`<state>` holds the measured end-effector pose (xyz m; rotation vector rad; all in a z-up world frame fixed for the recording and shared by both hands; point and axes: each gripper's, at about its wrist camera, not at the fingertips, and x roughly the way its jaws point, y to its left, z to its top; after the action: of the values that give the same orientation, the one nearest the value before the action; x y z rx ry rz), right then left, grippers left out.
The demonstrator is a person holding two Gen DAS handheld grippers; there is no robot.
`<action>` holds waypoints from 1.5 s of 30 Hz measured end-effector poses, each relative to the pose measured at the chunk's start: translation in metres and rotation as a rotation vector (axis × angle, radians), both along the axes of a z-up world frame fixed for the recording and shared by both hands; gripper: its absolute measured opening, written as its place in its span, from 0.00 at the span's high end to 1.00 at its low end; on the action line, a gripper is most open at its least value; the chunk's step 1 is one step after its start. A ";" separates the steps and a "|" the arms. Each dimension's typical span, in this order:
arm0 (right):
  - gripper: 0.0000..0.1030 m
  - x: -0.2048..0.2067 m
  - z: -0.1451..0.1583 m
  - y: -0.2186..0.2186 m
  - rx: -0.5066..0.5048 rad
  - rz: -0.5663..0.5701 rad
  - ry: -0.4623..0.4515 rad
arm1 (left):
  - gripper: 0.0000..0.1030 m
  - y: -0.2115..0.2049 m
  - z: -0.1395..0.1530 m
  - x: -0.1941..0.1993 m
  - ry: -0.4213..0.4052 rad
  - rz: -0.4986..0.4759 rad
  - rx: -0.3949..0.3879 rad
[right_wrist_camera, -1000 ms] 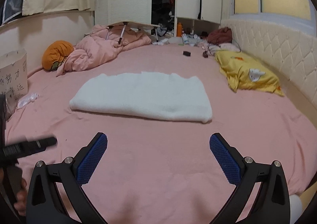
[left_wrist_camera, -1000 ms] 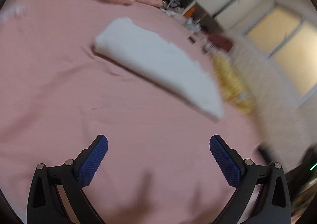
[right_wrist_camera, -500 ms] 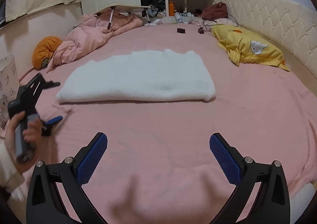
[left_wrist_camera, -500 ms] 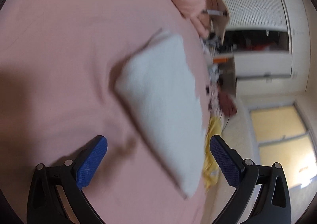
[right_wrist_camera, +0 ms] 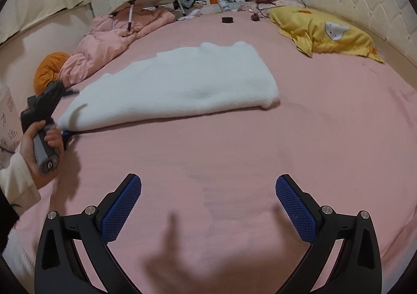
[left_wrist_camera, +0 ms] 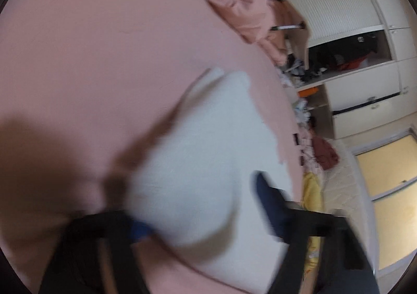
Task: Fold clothes
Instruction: 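Grasp the folded cardigan edge with the left gripper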
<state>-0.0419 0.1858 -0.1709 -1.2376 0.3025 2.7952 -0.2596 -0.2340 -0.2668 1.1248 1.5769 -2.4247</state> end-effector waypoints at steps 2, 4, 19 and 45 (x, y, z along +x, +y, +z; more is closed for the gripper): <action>0.00 -0.001 -0.002 0.004 -0.011 -0.009 -0.008 | 0.58 -0.008 -0.008 -0.001 0.009 0.008 0.043; 0.00 -0.001 -0.006 0.005 -0.016 -0.013 -0.015 | 0.63 -0.007 -0.006 -0.002 0.015 -0.008 0.010; 0.00 -0.167 -0.009 -0.012 0.275 0.208 0.040 | 0.67 0.000 0.007 -0.009 0.005 -0.091 -0.185; 0.00 -0.286 -0.034 -0.026 0.151 0.222 -0.022 | 0.69 0.038 0.082 -0.022 0.123 -0.224 -0.475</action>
<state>-0.3280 0.1597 -0.2048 -1.3411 -0.0509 2.9168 -0.2816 -0.1957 -0.1844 1.1203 0.8471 -2.8411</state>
